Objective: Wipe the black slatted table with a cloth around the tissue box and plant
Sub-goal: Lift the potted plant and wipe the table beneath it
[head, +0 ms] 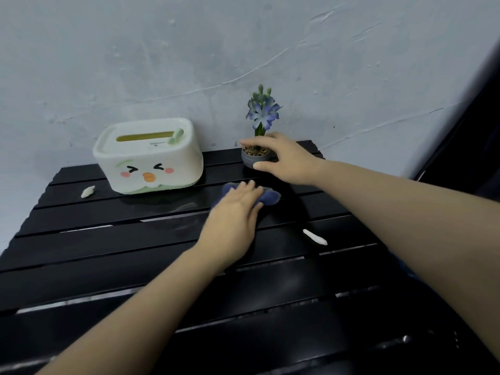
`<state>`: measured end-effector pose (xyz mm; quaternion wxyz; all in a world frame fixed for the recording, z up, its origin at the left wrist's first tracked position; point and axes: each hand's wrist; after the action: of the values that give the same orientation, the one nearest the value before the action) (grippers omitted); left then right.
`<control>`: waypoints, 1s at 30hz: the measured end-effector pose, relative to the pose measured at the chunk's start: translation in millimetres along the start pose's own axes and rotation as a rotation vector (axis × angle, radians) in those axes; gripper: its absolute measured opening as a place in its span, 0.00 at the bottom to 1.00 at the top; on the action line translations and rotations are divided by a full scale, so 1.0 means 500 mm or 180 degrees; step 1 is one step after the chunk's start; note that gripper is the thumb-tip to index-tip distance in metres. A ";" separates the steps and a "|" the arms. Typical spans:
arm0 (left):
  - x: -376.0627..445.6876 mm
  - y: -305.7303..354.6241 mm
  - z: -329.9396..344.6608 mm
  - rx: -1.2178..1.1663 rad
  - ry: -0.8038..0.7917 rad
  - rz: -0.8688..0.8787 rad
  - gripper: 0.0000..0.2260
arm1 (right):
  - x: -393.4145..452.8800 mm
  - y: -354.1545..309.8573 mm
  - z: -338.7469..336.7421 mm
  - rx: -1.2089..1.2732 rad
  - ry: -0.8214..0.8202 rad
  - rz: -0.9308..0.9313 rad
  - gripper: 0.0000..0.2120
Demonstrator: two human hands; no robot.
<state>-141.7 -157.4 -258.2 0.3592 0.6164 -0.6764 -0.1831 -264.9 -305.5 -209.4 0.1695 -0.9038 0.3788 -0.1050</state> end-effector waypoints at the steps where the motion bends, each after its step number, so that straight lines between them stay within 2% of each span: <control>1: -0.010 0.015 0.011 -0.0078 -0.0135 0.0100 0.17 | -0.016 -0.001 -0.008 0.0027 0.0079 0.0005 0.25; 3: -0.032 0.039 0.028 -0.0227 -0.0449 0.0217 0.17 | -0.067 0.001 -0.021 0.0237 0.0436 0.0202 0.23; 5: -0.042 0.055 0.031 -0.0381 -0.0645 0.0213 0.18 | -0.145 0.003 -0.030 0.0445 0.0935 0.0647 0.21; 7: -0.044 0.072 0.018 -0.0747 -0.0514 0.0053 0.18 | -0.246 -0.012 -0.037 0.0445 0.1137 0.1141 0.19; 10: -0.053 0.091 -0.022 -0.1050 0.0084 -0.0363 0.19 | -0.416 -0.062 -0.038 -0.0068 0.0824 0.1636 0.23; 13: -0.098 0.089 -0.051 -0.0226 0.0501 -0.0524 0.22 | -0.558 -0.128 -0.024 -0.0406 0.0317 0.1725 0.34; 16: -0.151 0.068 -0.057 0.0712 0.0358 -0.0781 0.30 | -0.647 -0.160 0.011 -0.0727 -0.0274 0.1883 0.45; 18: -0.161 0.046 -0.050 0.0911 0.0124 -0.0807 0.31 | -0.678 -0.174 0.040 -0.0950 -0.0496 0.2022 0.51; 20: -0.150 0.039 -0.034 0.0928 -0.0032 -0.0840 0.31 | -0.700 -0.176 0.066 -0.1295 -0.0608 0.2050 0.52; 23: -0.119 0.057 0.003 0.0959 0.0004 -0.0883 0.30 | -0.715 -0.179 0.084 -0.1514 -0.0415 0.2096 0.46; 26: -0.089 0.094 0.045 0.0907 -0.0134 -0.0824 0.30 | -0.719 -0.180 0.100 -0.1832 -0.0131 0.2027 0.45; 30: -0.048 0.134 0.095 0.0721 -0.0479 -0.0435 0.29 | -0.717 -0.180 0.105 -0.1934 -0.0010 0.2084 0.45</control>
<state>-223.2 -131.9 -250.2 0.2224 0.6821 -0.6742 -0.1753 -437.4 23.5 -244.8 -0.0788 -0.7452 0.6583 0.0716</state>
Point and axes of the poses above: each hand's wrist, its own x-axis towards the middle knuckle, its own z-axis out of the palm, y = z × x, and after that the axes turned 15 degrees about -x, right-handed
